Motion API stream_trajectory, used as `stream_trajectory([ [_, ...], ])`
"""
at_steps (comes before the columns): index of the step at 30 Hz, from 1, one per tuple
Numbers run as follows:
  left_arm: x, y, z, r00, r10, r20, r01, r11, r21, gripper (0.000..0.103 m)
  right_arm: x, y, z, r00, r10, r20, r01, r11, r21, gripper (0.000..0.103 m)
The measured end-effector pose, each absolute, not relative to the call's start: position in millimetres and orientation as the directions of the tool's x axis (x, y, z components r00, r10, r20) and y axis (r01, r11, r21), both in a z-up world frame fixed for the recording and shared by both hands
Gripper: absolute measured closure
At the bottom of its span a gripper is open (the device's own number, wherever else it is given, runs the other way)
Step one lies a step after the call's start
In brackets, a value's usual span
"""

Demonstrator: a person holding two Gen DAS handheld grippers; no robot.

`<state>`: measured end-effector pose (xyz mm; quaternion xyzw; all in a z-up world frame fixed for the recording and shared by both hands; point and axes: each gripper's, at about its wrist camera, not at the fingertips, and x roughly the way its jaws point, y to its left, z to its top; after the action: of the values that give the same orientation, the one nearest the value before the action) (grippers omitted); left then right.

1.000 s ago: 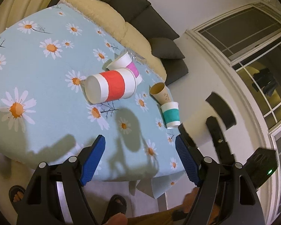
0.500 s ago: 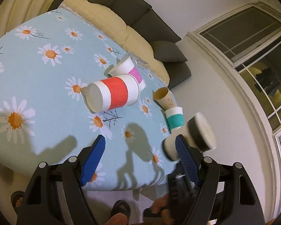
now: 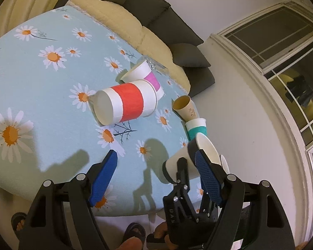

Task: Flip cup upright
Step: 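Lower the upright cup onto the tablecloth and open the right gripper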

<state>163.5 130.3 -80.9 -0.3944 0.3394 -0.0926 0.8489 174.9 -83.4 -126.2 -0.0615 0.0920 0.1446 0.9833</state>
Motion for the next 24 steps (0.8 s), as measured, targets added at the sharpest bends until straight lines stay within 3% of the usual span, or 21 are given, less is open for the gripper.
stream_trajectory([
  [4, 163, 130, -81, 0.753, -0.422, -0.505, -0.114, 0.673, -0.731, 0.028, 175, -83, -126, 0.937, 0.283, -0.205, -0.307, 0.947, -0.096, 0.036],
  [8, 162, 131, -81, 0.755, -0.419, -0.503, -0.118, 0.669, -0.734, 0.028, 176, -83, -128, 0.937, 0.274, -0.217, -0.299, 0.949, -0.095, 0.027],
  [24, 158, 134, -78, 0.761, -0.389, -0.519, -0.123, 0.699, -0.705, 0.028, 167, -94, -104, 0.927, 0.301, -0.223, -0.323, 0.944, -0.066, 0.015],
])
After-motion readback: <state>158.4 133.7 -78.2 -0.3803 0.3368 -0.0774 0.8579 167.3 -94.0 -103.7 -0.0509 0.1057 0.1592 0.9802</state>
